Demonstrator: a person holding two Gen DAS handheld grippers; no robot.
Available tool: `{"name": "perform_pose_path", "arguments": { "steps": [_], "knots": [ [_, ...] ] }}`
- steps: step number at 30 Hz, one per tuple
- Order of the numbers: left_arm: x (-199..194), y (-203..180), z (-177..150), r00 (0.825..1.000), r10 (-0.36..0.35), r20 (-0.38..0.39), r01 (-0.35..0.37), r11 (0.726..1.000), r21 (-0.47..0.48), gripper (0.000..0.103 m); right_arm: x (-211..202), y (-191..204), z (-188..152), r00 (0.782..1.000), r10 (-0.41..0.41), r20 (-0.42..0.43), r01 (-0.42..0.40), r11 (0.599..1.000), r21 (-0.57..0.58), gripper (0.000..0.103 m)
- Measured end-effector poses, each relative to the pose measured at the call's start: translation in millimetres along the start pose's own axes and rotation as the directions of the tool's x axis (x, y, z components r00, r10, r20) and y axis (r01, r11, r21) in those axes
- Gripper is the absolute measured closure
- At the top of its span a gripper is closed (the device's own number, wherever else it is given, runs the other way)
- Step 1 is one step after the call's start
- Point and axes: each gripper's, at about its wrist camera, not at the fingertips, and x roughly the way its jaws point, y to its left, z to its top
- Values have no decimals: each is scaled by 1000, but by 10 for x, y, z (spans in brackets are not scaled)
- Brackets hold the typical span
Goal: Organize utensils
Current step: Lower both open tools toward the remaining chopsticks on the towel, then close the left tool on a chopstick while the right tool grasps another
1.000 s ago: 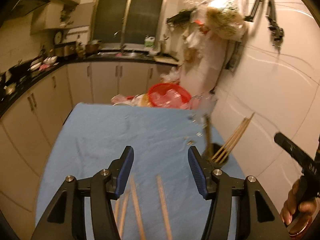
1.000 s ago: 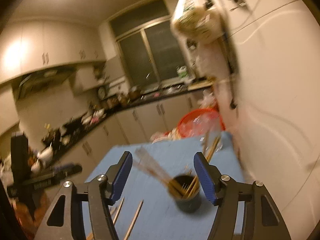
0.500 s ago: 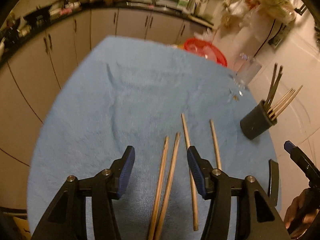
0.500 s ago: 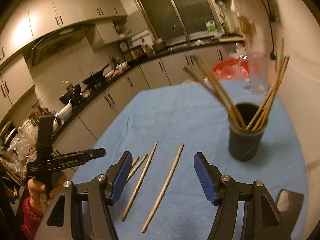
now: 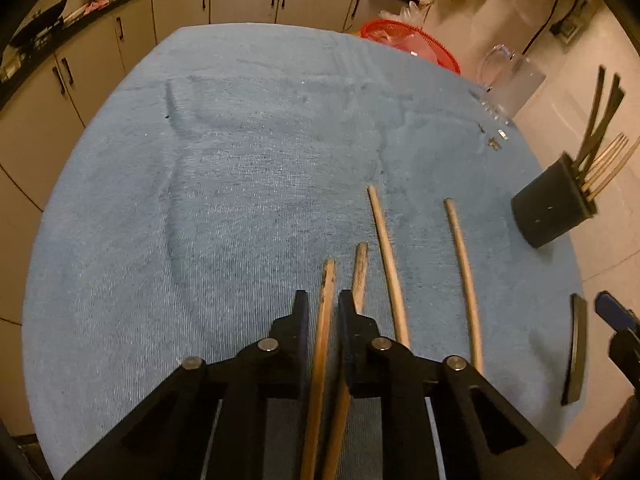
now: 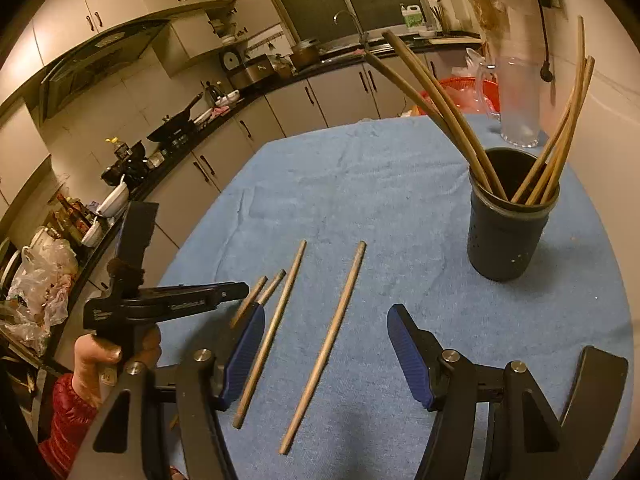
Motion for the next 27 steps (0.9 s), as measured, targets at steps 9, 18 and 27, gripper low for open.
{"name": "perform_pose_path", "arguments": {
  "steps": [9, 18, 27],
  "knots": [
    [-19, 128, -147, 995, 99, 6, -99, 995, -4, 96, 254, -10, 79, 995, -40, -87, 39, 999, -11, 36],
    [-168, 498, -234, 998, 64, 2, -64, 996, -65, 96, 1114, -8, 469, 962, -127, -241, 129, 992, -5, 66],
    [-123, 502, -111, 998, 59, -31, -59, 998, -6, 95, 1636, -73, 635, 915, -212, -344, 218, 976, -24, 69]
  ]
}}
